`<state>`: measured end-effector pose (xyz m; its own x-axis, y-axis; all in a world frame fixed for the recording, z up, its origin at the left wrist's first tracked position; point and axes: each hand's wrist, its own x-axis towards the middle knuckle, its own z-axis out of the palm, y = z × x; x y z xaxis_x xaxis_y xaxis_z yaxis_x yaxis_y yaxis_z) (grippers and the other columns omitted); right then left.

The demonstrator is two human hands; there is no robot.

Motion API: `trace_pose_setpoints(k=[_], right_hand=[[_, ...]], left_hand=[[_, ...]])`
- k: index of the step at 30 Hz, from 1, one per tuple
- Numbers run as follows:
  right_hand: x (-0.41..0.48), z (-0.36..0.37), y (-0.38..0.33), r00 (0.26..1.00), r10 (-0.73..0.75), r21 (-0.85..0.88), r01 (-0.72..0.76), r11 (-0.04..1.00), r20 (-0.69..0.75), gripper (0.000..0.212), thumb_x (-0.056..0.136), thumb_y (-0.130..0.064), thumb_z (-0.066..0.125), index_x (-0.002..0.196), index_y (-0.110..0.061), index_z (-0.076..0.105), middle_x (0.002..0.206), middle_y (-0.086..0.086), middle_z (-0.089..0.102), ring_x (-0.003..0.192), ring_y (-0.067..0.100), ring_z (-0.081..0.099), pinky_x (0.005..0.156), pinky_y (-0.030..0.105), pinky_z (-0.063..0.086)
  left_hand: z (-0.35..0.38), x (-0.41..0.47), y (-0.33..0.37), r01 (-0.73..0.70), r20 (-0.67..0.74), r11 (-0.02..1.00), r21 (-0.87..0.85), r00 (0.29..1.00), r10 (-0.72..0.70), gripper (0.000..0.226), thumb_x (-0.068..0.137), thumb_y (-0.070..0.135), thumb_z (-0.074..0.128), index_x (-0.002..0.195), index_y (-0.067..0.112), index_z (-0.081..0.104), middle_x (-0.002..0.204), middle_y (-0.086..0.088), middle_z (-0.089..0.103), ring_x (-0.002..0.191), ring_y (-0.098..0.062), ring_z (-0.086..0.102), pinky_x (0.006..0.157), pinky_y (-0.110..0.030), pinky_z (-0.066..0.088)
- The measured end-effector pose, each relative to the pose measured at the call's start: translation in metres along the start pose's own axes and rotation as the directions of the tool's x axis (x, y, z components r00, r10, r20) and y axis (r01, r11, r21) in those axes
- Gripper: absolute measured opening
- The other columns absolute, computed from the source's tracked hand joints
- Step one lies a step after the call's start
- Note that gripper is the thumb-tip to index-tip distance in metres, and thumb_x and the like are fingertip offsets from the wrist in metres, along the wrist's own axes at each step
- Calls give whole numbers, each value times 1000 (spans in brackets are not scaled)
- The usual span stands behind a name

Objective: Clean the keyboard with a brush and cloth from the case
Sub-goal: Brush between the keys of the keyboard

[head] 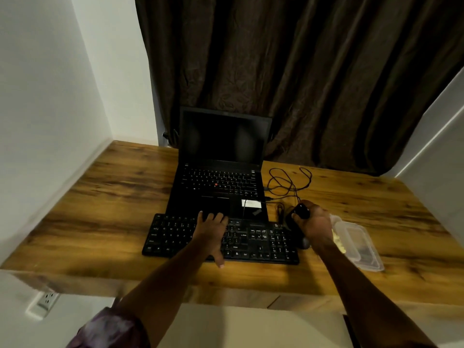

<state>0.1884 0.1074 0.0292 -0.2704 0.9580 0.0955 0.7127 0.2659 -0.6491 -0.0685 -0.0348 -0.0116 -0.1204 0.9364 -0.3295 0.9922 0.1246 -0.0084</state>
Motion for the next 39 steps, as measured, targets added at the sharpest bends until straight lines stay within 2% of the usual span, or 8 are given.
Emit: trace_pose_setpoints(k=[6,13,18,21,24,30,35,39], right_hand=[[-8,17,-23,995,-96,-90,95,991,-1,33,84,-22,75,115,-26,64,106,2,71,97,20,66,83,40,59],[-19,47,-46,999,-53,78,52,996,6,39,80,-24,80,118,-26,68,108,-1,72,100,14,67,88,33,59],[-27,27,-26,997,1,32,2,999,-75,28,84,-16,76,110,-21,66,102,2,73,93,18,70,71,26,60],[-31,21,-22,992,-8,-53,2,999,-125,27,84,-15,76,109,-22,66,101,4,73,92,19,69,74,34,61],[-35,31,-28,994,-13,-41,8,999,-112,37,82,-18,78,116,-23,66,106,6,73,94,20,69,78,41,62],[-40,58,-46,1000,-15,33,16,999,-20,39,80,-28,79,113,-39,62,105,0,72,95,19,70,77,43,62],[-46,58,-54,999,-24,96,28,995,-36,28,81,-22,79,104,-32,68,97,-4,72,88,16,71,73,43,62],[-52,48,-53,997,-10,122,18,992,-71,26,82,-15,78,98,-32,68,95,0,74,84,12,70,72,31,60]], left_hand=[[-1,1,-1,-18,15,1000,-8,1000,19,142,55,63,86,159,11,4,162,-12,13,149,-34,12,121,-61,2],[-2,-1,-5,-54,9,998,-42,999,54,142,54,63,87,158,9,6,161,-11,16,148,-33,15,121,-60,0],[-1,-1,-6,-62,0,997,-38,998,62,142,54,64,86,158,7,8,159,-12,18,147,-34,17,121,-61,-2],[0,-1,-6,-66,-3,997,-26,998,66,141,54,65,86,157,6,10,158,-12,20,145,-35,20,120,-61,-1],[1,0,-7,-73,-10,997,-22,997,73,142,53,66,86,157,6,9,158,-13,20,145,-35,20,120,-61,-2],[3,-1,-9,-84,-18,996,-7,996,84,142,55,67,85,158,6,8,158,-13,20,144,-35,21,120,-62,-1],[2,0,-10,-92,-16,996,-7,996,92,141,55,67,84,157,6,9,158,-13,19,144,-35,20,120,-63,0],[3,1,-10,-93,-19,996,-6,996,93,141,55,68,84,157,6,10,156,-13,20,143,-35,21,119,-63,1]])
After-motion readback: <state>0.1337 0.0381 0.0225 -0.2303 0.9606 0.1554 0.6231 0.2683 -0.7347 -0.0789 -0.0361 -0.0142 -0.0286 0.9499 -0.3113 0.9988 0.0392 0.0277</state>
